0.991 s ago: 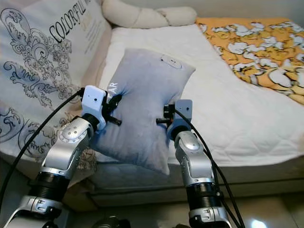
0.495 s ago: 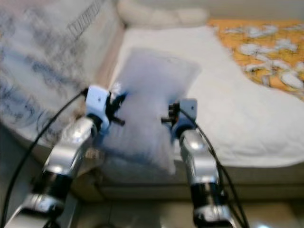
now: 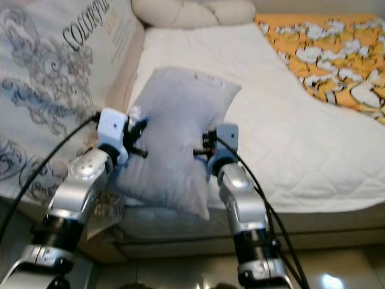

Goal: Clean up the room

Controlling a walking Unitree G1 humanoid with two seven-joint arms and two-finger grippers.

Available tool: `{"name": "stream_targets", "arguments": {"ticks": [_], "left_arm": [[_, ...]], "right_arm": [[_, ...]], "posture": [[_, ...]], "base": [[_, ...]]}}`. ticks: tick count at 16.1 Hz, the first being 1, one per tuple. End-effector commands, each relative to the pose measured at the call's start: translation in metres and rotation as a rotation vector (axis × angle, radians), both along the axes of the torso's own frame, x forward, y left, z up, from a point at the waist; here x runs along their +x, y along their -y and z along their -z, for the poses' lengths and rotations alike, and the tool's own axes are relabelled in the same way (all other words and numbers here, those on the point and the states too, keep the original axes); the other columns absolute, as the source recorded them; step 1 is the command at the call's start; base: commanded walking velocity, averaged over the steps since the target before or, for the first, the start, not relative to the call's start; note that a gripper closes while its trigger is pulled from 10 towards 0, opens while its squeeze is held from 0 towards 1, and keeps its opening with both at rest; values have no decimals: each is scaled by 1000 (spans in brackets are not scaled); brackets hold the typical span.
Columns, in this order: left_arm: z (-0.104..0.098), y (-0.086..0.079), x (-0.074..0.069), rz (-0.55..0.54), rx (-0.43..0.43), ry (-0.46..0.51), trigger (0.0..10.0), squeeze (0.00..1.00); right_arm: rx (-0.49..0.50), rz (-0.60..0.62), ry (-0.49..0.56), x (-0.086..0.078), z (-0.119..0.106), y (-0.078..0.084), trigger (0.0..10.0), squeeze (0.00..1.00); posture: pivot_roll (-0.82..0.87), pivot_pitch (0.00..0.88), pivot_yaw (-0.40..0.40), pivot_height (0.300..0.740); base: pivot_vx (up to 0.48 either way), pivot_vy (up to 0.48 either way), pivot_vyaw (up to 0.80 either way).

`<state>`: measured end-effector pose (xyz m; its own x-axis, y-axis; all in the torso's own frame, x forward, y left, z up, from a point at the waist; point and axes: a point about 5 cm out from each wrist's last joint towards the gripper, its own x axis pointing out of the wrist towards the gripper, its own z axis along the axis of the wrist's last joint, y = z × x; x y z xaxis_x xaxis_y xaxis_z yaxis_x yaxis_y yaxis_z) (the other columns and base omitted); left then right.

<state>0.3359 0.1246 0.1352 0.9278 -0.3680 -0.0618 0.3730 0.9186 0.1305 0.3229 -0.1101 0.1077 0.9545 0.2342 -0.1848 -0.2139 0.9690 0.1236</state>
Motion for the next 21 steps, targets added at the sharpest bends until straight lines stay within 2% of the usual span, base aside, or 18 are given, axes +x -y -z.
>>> {"name": "stream_targets", "arguments": {"ticks": [1,3,13,21], "left_arm": [[-11,8,3,23,-6,46,10000,0],[-11,8,4,23,-5,48,10000,0],[-11,9,6,39,5,45,10000,0],[-9,12,3,49,5,41,10000,0]], "right_arm": [[-35,-13,-3,2,-1,3,10000,0],[-51,-16,-1,2,-1,1,10000,0],[-37,14,-15,1,2,3,10000,0],[-27,8,-45,-5,8,2,10000,0]], "posture": [[-42,0,45,740],[-41,0,46,740],[-53,0,64,740],[-35,0,42,740]], "base": [[277,0,738],[281,0,800],[280,0,0],[281,0,0]]}}
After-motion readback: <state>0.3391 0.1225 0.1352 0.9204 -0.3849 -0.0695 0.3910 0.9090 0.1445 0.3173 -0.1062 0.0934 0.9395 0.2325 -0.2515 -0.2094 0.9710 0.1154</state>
